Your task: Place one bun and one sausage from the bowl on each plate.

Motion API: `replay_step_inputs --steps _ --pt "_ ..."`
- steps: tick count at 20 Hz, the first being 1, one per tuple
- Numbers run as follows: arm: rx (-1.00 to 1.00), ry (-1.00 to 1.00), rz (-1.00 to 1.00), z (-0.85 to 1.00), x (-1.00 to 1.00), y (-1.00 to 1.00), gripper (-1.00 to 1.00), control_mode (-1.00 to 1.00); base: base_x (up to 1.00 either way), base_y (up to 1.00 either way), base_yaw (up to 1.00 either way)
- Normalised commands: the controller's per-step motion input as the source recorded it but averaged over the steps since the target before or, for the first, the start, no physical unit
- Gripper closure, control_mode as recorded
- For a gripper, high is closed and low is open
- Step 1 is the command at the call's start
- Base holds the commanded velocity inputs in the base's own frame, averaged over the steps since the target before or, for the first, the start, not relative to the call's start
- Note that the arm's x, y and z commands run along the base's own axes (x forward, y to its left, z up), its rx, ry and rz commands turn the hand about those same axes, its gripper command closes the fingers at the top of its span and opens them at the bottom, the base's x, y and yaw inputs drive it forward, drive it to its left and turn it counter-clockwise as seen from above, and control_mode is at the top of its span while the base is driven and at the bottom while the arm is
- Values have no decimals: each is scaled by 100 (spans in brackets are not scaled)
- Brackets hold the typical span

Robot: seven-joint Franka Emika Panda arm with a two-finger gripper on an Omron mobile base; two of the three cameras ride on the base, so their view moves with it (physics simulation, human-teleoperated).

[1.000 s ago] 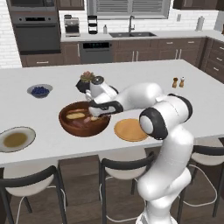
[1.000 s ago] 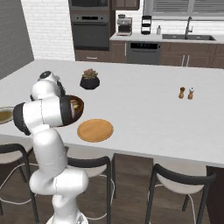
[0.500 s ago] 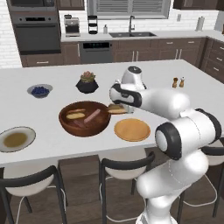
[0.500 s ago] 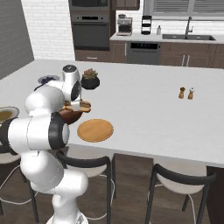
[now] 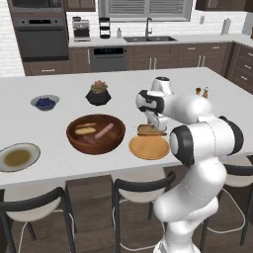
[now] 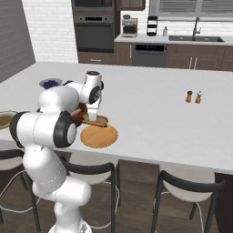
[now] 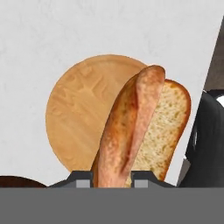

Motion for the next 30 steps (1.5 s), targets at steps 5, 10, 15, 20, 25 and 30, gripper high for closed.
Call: replay_step_inputs --steps 5,10,15,20,25,30 --pt "-4 -1 0 -88 0 -2 100 -100 0 0 0" --pt "0 -3 0 -18 10 0 -100 -100 0 0 0" --pt "0 -4 0 0 0 0 -100 -100 0 0 0" --pt "4 -17 5 85 -12 1 -100 -100 0 0 0" --pt "0 -7 31 88 13 63 -100 -100 0 0 0" --pt "-5 0 40 -1 45 99 -100 -100 0 0 0"
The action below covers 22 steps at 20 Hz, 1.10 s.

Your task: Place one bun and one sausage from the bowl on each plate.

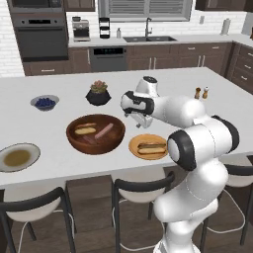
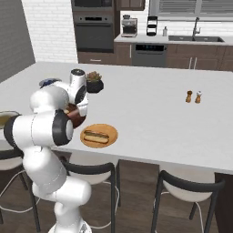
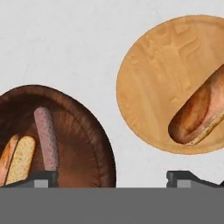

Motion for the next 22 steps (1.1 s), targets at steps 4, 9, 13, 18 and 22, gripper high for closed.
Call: replay_step_inputs --steps 4,9,13,18,22 --pt "-12 7 24 -4 63 100 -100 -100 0 0 0" --pt "-12 1 1 -28 33 44 -100 -100 0 0 0" --pt "-12 9 0 -50 32 36 -100 -100 0 0 0" --pt "-7 6 0 -58 22 20 -100 -100 0 0 0" --pt "-1 0 0 -15 33 1 -100 -100 0 0 0"
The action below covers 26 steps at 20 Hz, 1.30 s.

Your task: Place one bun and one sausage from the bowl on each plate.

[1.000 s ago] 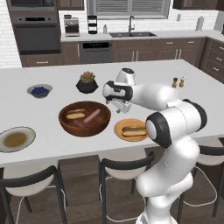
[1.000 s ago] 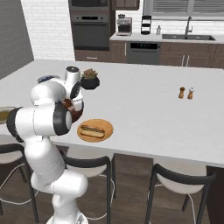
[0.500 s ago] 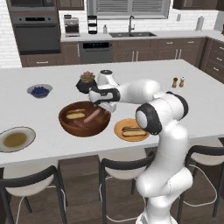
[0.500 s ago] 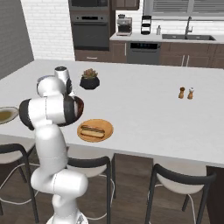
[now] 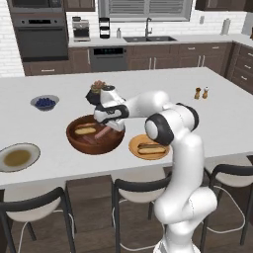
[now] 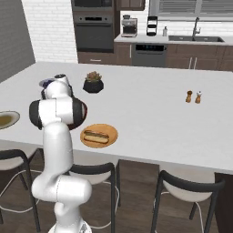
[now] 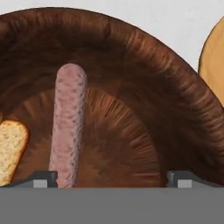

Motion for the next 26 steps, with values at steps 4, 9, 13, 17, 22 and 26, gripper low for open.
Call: replay_step_inputs --steps 4,9,13,17,22,26 --pt "-4 0 0 -38 39 0 -100 -100 0 0 0" --pt "-3 0 0 -41 39 5 -100 -100 0 0 0" --pt "0 0 0 -16 39 13 -100 -100 0 0 0" --pt "0 0 0 -16 40 16 -100 -100 0 0 0" --pt "-3 0 0 -56 7 9 100 -100 0 0 0" --pt "0 -5 0 -27 -45 -18 100 -100 0 0 0"
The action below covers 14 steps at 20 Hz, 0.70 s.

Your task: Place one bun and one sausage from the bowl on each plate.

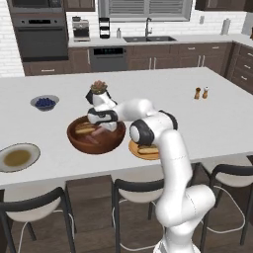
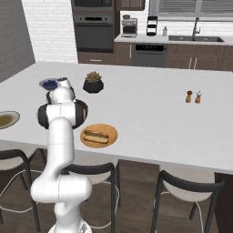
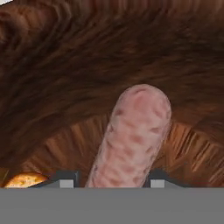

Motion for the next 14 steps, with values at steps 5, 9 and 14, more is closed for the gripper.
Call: replay_step_inputs --steps 5,9,14 --pt "4 -40 -4 51 -69 -43 100 -100 0 0 0" --pt "19 -7 -29 96 -96 -91 100 -100 0 0 0" --pt "24 9 -37 72 -86 -100 100 -100 0 0 0"
